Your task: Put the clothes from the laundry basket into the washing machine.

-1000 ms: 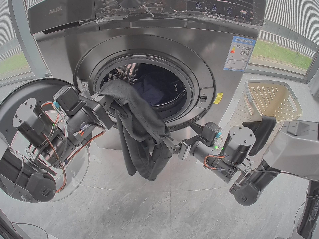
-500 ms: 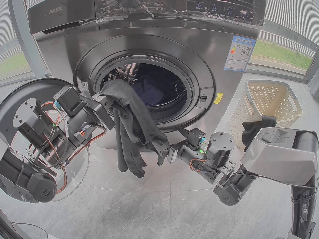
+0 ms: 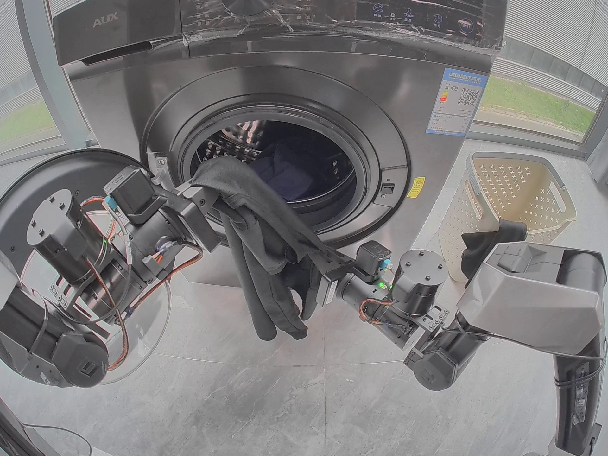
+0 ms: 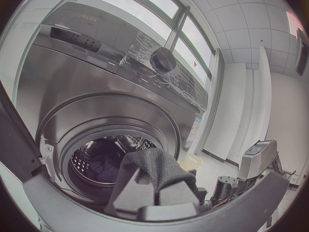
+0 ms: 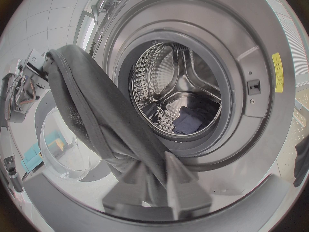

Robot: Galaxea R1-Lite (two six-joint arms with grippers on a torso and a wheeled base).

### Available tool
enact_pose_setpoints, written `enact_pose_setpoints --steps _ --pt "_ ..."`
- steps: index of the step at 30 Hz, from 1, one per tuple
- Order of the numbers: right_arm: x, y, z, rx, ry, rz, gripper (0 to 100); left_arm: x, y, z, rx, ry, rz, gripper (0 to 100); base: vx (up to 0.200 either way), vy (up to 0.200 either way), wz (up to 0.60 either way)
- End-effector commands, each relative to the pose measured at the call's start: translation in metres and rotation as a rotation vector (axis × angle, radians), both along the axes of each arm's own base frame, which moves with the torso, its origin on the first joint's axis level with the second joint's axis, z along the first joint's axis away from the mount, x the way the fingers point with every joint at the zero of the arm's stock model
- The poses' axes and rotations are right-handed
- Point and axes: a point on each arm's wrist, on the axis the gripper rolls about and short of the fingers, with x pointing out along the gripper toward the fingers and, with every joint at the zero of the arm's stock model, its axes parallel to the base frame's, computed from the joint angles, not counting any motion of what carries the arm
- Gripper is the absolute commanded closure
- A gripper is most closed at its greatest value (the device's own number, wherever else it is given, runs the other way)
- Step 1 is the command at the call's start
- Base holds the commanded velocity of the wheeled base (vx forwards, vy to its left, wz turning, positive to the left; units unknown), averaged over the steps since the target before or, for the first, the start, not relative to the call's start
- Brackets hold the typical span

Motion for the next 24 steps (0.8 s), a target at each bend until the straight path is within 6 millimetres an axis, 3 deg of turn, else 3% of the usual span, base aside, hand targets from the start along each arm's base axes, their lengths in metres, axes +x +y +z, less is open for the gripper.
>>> enact_pose_setpoints --steps 1,15,24 --pt "-0.011 -0.009 0.022 0.022 -0.023 0.0 100 0.001 0.0 -0.002 0.004 0.008 0.0 100 0.0 0.0 0.0" --pt "-0.076 -0.068 0.104 0.14 -0.09 -0.042 100 -0.003 0.002 -0.002 0.012 0.005 0.004 100 0.0 0.0 0.0" --pt "-0.086 -0.086 0.142 0.215 -0.186 -0.069 100 -0.015 0.007 -0.001 0.015 0.002 0.009 100 0.0 0.0 0.0"
